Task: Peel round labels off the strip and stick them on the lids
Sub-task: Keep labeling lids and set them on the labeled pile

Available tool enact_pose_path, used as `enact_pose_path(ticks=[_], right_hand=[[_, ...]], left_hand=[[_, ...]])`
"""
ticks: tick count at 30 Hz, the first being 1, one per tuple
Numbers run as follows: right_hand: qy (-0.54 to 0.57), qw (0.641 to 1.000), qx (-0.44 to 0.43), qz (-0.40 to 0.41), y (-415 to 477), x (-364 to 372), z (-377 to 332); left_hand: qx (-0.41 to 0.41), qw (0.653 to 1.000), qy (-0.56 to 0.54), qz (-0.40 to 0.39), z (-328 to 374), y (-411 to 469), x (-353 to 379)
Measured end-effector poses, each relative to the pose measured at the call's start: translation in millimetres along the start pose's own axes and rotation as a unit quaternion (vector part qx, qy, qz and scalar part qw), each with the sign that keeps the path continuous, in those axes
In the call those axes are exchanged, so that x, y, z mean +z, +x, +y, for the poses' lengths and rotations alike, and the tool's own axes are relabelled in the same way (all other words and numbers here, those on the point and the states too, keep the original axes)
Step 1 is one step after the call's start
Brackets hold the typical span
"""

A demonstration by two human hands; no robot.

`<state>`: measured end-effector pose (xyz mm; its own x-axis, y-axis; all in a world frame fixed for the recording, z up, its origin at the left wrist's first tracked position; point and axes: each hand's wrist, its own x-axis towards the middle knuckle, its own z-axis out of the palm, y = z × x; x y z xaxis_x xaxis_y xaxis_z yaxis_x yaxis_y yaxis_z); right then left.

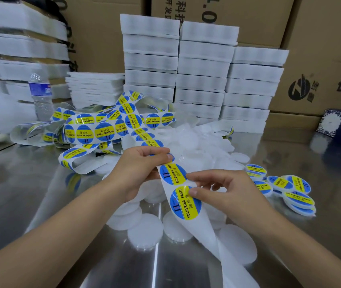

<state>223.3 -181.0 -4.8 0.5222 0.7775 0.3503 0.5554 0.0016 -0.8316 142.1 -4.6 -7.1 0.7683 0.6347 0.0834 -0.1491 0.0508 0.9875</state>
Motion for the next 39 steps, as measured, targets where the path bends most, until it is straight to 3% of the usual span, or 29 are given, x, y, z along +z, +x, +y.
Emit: enact_pose_path(ticks=[23, 31, 36, 39], right_hand=[[0.010, 1.000, 0.007, -0.002, -1, -3, -2], [0.006, 0.999, -0.043, 0.021, 0, -5, -4], [0.048, 0.996, -0.060, -0.044, -2, -16, -9], [0.185, 0.976, -0.068, -0.093, -1, -28, -12]], left_hand=[[-0.014, 1.000, 0.003, -0.013, -3, 2, -2], [-0.020, 1.000, 0.011, -0.011, -2, 3, -2], [-0.021, 0.998, 0.055, -0.002, -1, 2, -3], [-0.014, 0.998, 0.068, 0.005, 1, 1, -4]])
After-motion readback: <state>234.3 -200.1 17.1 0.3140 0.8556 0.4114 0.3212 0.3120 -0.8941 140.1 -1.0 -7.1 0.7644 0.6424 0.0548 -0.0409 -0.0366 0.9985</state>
